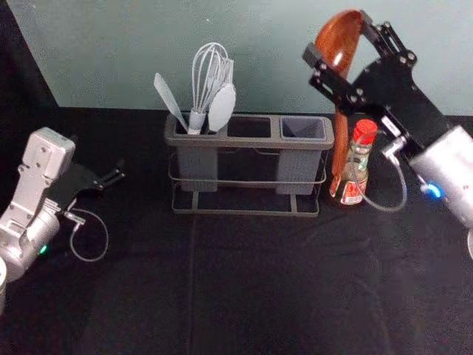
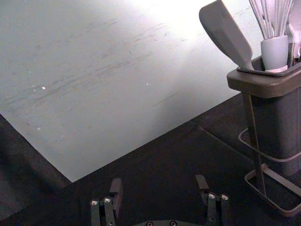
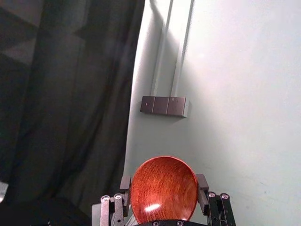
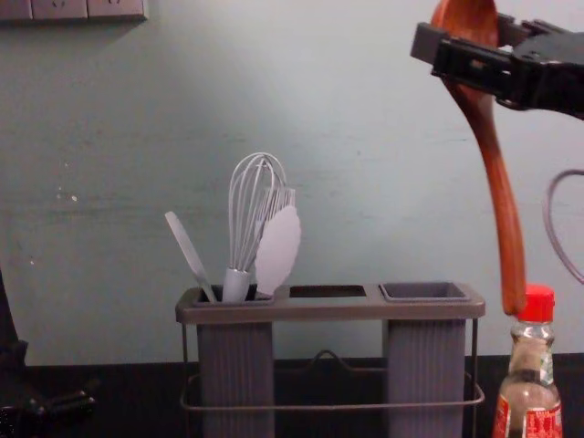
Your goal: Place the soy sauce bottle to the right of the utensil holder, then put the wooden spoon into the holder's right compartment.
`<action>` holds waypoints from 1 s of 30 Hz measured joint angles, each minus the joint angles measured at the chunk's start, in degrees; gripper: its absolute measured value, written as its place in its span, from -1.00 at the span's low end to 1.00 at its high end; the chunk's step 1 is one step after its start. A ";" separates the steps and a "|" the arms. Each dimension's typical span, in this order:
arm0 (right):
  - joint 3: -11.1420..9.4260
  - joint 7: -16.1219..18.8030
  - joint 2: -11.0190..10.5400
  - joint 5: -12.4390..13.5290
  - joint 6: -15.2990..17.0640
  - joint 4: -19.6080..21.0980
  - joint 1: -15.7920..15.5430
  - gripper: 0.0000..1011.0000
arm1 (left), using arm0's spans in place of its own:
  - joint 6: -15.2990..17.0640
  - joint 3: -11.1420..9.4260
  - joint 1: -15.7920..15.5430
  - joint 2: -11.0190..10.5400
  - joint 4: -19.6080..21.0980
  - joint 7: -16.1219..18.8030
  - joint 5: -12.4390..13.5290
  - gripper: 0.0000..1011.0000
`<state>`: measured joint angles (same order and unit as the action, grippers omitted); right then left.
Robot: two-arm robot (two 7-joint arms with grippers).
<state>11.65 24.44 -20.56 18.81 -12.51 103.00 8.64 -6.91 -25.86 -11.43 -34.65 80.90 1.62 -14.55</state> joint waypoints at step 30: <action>5.28 -0.87 5.14 -1.71 -3.36 -15.19 12.96 0.66 | 0.00 0.00 0.00 0.00 0.00 0.00 0.00 1.00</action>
<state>16.93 23.56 -15.42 17.10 -15.86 87.80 21.60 -6.91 -25.86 -11.43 -34.65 80.90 1.62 -14.55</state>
